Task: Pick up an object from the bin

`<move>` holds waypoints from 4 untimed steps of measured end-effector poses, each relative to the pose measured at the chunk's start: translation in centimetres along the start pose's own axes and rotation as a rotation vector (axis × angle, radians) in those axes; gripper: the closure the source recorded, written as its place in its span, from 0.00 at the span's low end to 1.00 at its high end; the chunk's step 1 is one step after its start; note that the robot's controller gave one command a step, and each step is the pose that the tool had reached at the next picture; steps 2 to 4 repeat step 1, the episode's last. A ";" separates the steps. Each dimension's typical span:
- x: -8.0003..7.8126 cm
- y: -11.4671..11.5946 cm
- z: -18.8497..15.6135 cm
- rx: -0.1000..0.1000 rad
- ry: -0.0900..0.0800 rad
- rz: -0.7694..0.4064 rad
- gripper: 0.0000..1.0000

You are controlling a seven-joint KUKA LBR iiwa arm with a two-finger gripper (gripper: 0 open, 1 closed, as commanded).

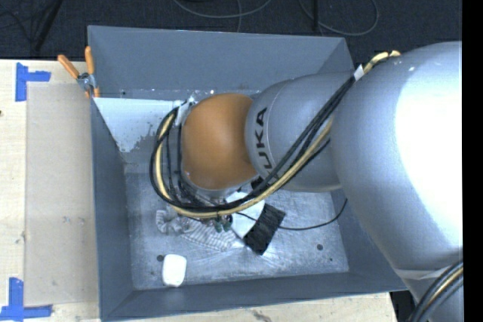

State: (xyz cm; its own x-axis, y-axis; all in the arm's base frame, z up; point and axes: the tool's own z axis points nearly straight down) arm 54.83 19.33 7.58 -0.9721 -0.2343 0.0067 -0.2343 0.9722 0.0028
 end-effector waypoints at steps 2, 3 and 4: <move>-0.3 1.0 -16.1 0.002 -0.013 0.023 1.00; -0.3 1.0 -16.1 0.002 -0.013 0.023 1.00; -0.3 1.0 -16.1 0.002 -0.013 0.023 1.00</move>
Offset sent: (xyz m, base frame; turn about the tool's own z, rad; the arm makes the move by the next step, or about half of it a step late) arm 0.0000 0.0000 0.0000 0.0000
